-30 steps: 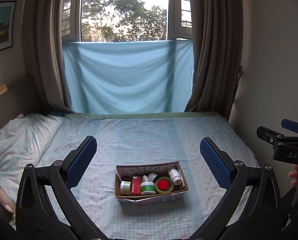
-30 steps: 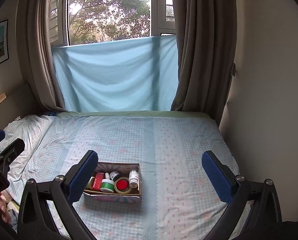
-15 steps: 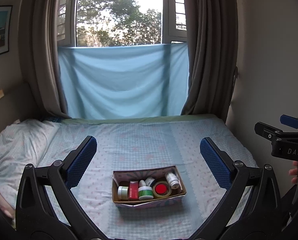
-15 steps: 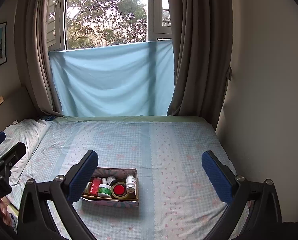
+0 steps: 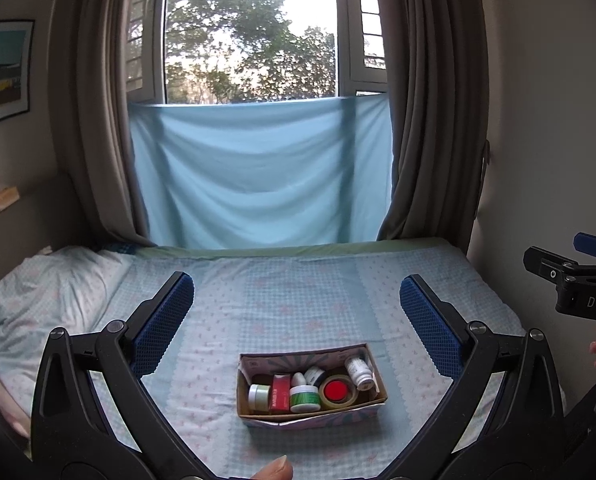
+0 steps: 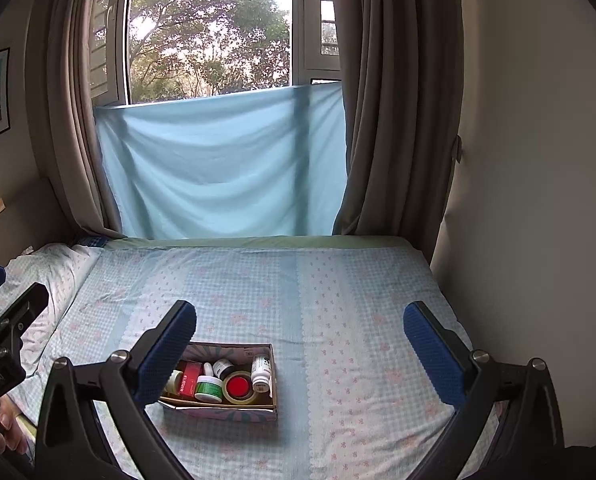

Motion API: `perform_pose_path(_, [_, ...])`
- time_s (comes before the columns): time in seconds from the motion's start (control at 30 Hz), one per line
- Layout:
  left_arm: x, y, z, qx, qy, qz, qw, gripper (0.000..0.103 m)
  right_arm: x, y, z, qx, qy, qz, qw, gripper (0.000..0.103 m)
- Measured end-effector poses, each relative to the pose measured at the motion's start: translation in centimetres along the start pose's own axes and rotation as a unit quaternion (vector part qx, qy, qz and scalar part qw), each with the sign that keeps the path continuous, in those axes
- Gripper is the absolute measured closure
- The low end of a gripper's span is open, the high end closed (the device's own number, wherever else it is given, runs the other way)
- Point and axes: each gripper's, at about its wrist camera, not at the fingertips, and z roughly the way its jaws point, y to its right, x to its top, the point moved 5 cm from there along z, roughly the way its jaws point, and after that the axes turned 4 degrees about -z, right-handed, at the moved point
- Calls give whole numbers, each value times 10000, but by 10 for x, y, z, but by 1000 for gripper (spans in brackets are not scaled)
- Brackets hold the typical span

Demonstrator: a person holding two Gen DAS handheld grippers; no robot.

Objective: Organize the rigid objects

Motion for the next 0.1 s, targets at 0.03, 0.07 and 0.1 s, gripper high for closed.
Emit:
perform_pose_path(0.03, [1, 0, 1, -32, 30, -12, 10000, 0, 1, 0, 2, -4, -14, 3, 10000, 0])
perform_pose_path(0.07, [2, -1, 2, -60, 46, -39, 10000, 0, 1, -1, 3, -2, -27, 7, 10000, 0])
perform_pose_path(0.1, [3, -1, 5, -89, 34, -60, 9999, 0, 1, -1, 5, -2, -44, 9, 10000, 0])
